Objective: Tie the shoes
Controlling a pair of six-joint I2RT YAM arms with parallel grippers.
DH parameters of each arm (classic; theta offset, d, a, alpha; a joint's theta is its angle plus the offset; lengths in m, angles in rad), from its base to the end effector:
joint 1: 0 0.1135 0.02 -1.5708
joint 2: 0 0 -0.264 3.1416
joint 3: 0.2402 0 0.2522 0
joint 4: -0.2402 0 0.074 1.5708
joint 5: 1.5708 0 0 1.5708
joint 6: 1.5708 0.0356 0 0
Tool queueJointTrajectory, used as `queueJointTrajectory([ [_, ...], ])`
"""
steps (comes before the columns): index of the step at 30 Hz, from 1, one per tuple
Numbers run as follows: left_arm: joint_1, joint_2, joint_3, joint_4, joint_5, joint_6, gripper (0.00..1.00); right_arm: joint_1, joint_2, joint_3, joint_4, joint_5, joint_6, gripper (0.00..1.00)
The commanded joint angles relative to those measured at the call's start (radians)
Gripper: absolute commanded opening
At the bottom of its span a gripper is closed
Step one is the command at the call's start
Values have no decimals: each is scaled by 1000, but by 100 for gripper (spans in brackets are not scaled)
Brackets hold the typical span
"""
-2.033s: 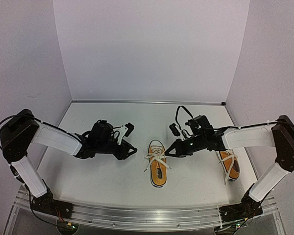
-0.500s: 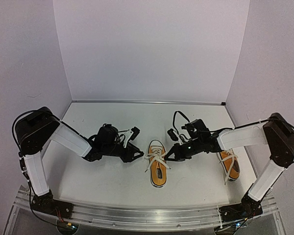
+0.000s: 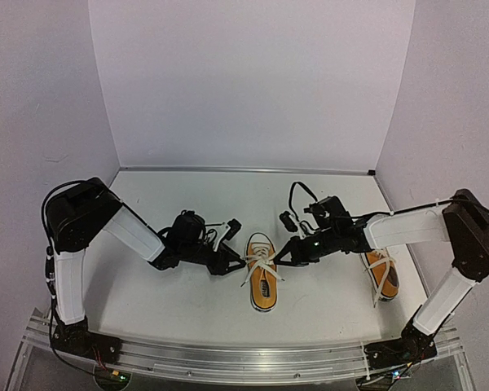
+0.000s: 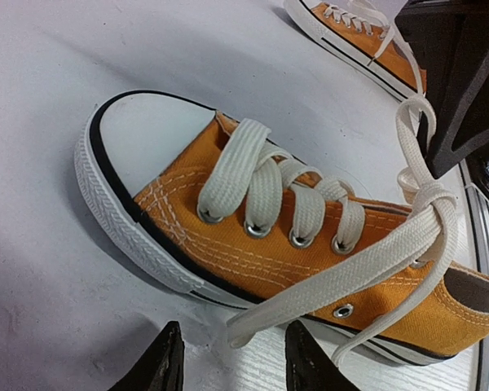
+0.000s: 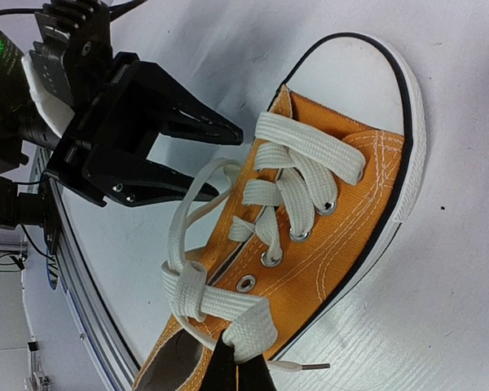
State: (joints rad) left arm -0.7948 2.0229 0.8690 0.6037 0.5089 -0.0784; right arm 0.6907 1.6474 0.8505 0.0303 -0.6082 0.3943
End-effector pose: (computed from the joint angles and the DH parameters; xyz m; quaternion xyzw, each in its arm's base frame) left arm 0.2531 -0.2826 0.0963 0.4112 0.7478 -0.3989 0.3355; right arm 0.2404 0.2251 0.1719 -0.2455 0.8511 0.4288 0.1775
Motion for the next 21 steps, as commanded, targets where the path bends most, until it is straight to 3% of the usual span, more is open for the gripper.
queueJointTrajectory([
  [1, 6, 29, 53, 64, 58, 11, 40, 6, -31, 2, -6, 24, -7, 0],
  [8, 6, 29, 36, 105, 103, 18, 26, 6, -31, 2, -20, 43, -11, 0],
  [14, 6, -4, 0, 116, 66, 20, 1, 6, -37, -1, -30, 59, -18, 0],
  [21, 6, -68, -26, 12, -35, 35, 0, 4, -61, -9, -82, 99, -28, 0],
])
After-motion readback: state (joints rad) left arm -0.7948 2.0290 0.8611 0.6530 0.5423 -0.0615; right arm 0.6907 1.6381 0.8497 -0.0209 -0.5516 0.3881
